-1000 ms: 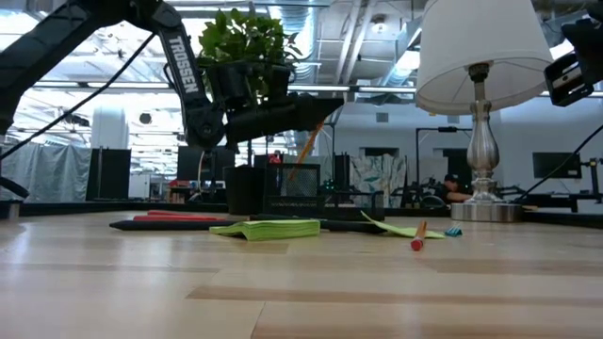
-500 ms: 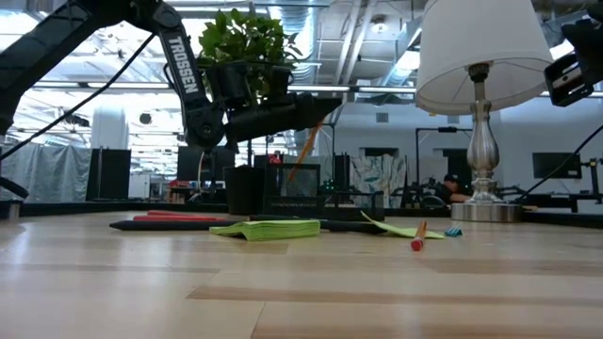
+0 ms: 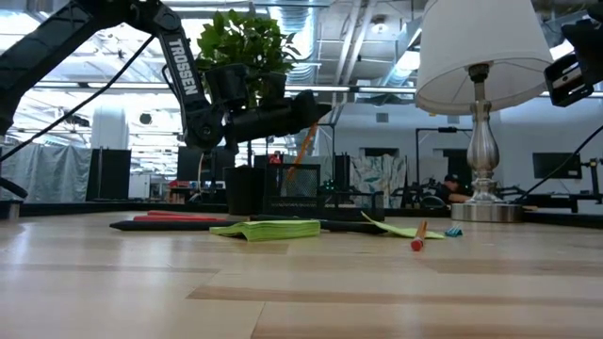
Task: Pick and place office supplies into organizer
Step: Put the left orange pencil into the desk organizer, then put the orange pencil into the desk organizer
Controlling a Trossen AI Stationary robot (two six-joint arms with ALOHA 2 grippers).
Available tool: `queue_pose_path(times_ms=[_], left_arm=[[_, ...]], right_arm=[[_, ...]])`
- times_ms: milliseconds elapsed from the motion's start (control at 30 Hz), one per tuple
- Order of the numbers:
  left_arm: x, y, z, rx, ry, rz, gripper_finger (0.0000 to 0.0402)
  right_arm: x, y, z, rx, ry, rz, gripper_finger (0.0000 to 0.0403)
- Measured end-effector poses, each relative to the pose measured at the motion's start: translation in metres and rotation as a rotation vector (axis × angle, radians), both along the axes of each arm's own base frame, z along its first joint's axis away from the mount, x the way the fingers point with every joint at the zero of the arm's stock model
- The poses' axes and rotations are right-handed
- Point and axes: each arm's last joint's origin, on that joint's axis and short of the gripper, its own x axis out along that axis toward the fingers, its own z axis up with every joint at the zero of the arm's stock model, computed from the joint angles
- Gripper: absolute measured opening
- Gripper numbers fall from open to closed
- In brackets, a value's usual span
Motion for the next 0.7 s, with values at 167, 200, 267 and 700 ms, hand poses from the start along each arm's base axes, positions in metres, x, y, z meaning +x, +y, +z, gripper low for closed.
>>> queue_pose_path(times_ms=[167,200,267,700], left_arm=[[0.0003,-0.0005,-0.0002,0.007,0.006,-0.014,0.0011],[0.0003,-0.0005,-0.0003,0.007,0.006,-0.013,0.0016],[0.0003,-0.0005,-0.0001,0.008,0.007,-0.012,0.003],[0.0009,-0.0019,-0.0003,0.048,0.025,-0.052,0.005]], right_arm=[[0.0,0.0,0.0001,0.0,0.0,0.0,0.0098],[0.0,0.0,-0.0001,-0.001,0.0,0.0,0.0098],[0.0,0.0,-0.0001,-0.001,0.0,0.0,0.0098],[0.0,0.0,0.0001,0.0,0.0,0.0,0.0098]])
